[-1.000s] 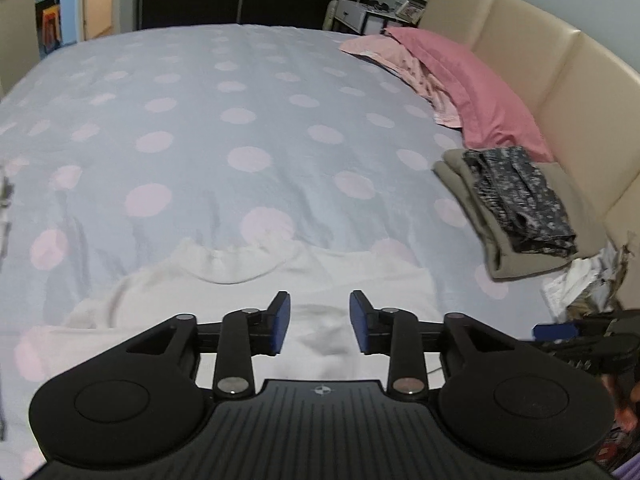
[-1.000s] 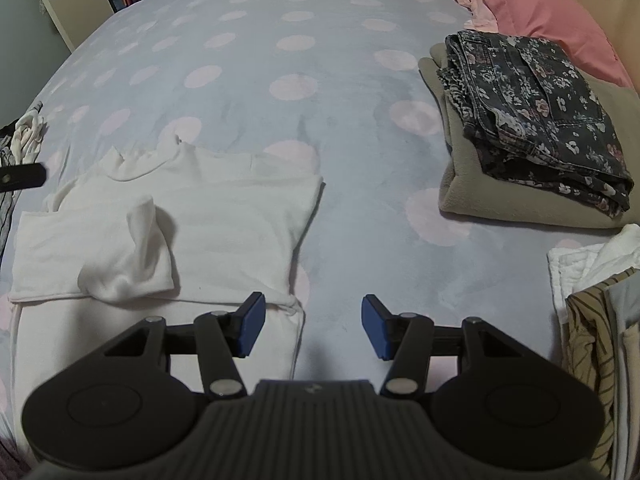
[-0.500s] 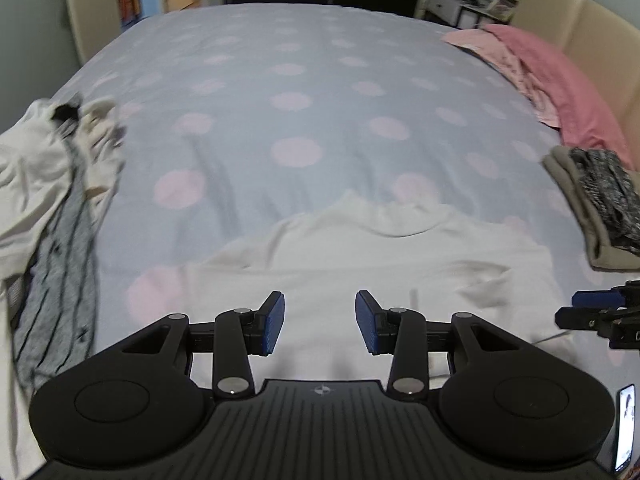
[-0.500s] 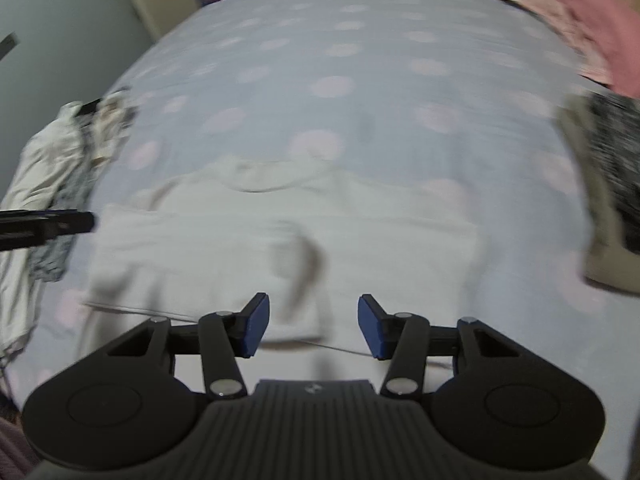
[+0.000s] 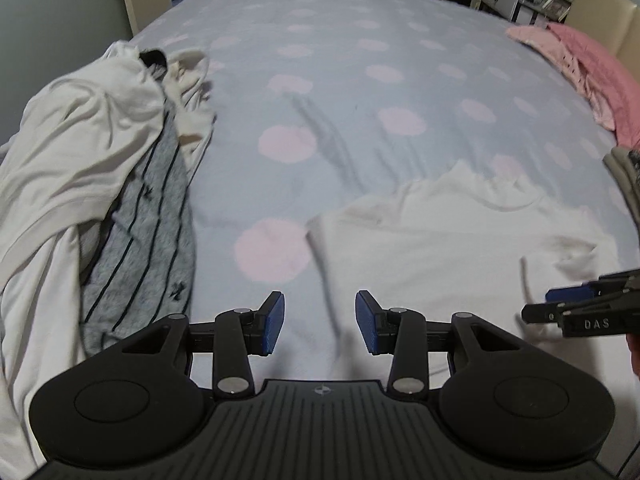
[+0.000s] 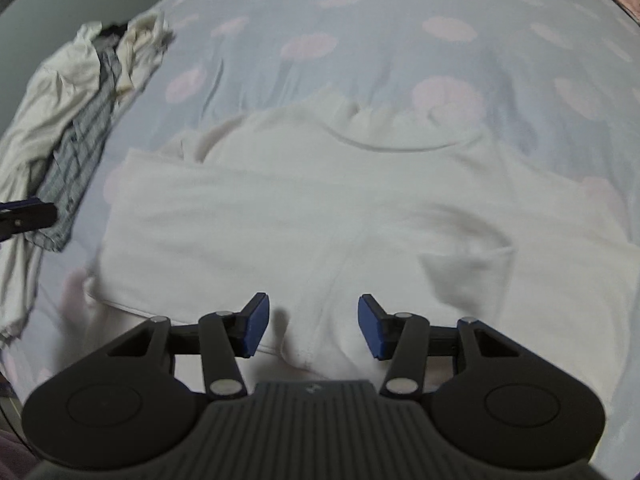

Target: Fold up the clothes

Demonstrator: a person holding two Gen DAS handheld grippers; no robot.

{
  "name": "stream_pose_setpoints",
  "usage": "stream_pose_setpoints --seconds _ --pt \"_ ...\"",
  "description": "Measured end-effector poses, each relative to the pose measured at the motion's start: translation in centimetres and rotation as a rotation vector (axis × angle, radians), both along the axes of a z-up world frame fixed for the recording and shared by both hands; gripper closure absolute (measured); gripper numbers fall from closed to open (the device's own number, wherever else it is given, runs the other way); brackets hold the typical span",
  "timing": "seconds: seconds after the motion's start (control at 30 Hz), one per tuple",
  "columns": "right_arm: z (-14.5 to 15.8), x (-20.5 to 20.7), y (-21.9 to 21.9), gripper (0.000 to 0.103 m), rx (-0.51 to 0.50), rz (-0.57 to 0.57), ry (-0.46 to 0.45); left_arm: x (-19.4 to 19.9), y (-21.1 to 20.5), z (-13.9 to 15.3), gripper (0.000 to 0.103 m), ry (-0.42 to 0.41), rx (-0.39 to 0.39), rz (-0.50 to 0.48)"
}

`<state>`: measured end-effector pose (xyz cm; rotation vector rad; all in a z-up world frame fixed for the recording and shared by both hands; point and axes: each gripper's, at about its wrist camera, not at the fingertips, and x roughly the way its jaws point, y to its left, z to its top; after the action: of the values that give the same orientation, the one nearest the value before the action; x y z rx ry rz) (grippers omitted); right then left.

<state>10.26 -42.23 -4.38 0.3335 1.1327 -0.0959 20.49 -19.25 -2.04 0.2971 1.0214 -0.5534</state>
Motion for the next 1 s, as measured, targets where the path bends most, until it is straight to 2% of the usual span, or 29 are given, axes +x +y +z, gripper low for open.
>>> stream_pose_setpoints --seconds 0.1,0.13,0.17,0.2,0.33,0.53,0.73,0.87,1.0 --pt "-1.0 0.2 0.5 0.053 -0.052 0.024 0.014 -0.1 0.3 -0.5 0.066 0.007 0.025 -0.002" --pt "-0.9 0.1 0.6 0.065 -0.07 0.032 0.011 -0.1 0.2 -0.6 0.066 0.009 0.026 -0.004" --pt "-0.8 -0.1 0.5 0.087 -0.091 0.033 0.01 -0.1 0.2 -0.5 0.066 0.009 0.024 -0.007" --pt "-0.4 -0.4 0.0 0.094 -0.087 0.025 0.005 -0.1 0.0 -0.5 0.066 0.008 0.022 -0.008" --pt "1.4 -1.9 -2.6 0.094 -0.048 -0.028 -0.027 -0.5 -1.1 -0.3 0.066 0.005 0.013 -0.025" --pt "5.8 -6.2 -8.5 0.094 -0.022 -0.135 -0.105 -1.5 -3.2 -0.7 0.066 0.001 0.027 -0.072" --pt "7.1 -11.1 -15.4 0.094 -0.034 -0.302 -0.141 -2.2 -5.0 -1.3 0.066 0.005 0.037 -0.09" --pt "4.3 -12.2 -18.3 0.094 -0.048 -0.367 -0.092 -2.1 -5.6 -1.8 0.066 -0.001 0.058 -0.091" --pt "1.3 -11.9 -19.3 0.093 0.003 -0.391 -0.017 -1.5 -5.6 -2.5 0.066 0.002 0.081 -0.068"
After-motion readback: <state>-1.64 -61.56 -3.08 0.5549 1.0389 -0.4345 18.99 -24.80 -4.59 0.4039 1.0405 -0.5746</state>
